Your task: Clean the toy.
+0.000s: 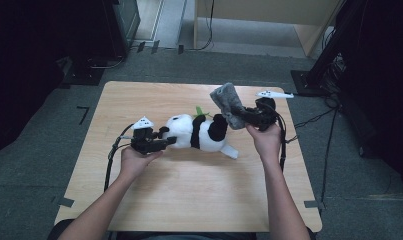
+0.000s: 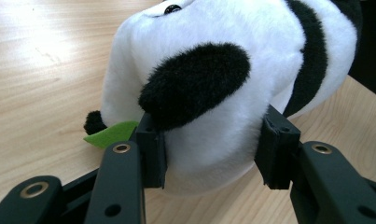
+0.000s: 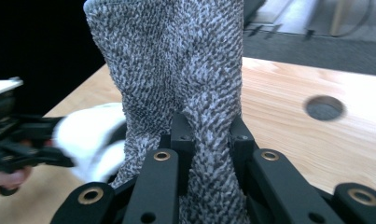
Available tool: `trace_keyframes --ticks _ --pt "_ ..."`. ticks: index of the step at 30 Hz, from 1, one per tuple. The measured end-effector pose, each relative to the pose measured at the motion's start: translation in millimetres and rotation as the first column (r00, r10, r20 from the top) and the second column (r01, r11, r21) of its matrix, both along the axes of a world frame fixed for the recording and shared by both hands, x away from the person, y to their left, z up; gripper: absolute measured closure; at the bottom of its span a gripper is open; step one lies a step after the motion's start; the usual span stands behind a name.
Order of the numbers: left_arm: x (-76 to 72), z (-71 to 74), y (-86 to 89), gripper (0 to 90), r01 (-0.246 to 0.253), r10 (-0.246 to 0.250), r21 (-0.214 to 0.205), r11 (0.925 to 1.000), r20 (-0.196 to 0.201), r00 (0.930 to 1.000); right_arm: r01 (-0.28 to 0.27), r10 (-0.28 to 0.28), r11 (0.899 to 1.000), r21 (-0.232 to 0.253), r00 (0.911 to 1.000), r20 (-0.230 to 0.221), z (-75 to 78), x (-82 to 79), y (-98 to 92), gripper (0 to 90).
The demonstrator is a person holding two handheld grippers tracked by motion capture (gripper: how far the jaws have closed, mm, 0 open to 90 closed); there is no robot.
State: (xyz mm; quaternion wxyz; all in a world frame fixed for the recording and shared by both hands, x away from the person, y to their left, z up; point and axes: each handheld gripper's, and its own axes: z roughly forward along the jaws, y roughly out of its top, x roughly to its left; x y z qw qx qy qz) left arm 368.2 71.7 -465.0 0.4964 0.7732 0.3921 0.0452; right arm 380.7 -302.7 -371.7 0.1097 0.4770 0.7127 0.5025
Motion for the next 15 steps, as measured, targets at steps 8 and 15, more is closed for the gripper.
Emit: trace_keyframes --ticks 8,15 --pt "-7.6 0.9 -4.4 51.8 -0.032 0.032 0.001 0.9995 -0.008 0.9995 -0.155 0.156 0.987 -0.029 0.9871 0.036 16.7 -16.4 64.0 78.4" --pt "-14.5 2.2 -9.5 51.8 -0.042 0.042 0.019 0.9989 0.01 0.9991 -0.273 0.273 0.961 -0.035 0.962 -0.007 -2.9 -21.0 121.4 78.5"
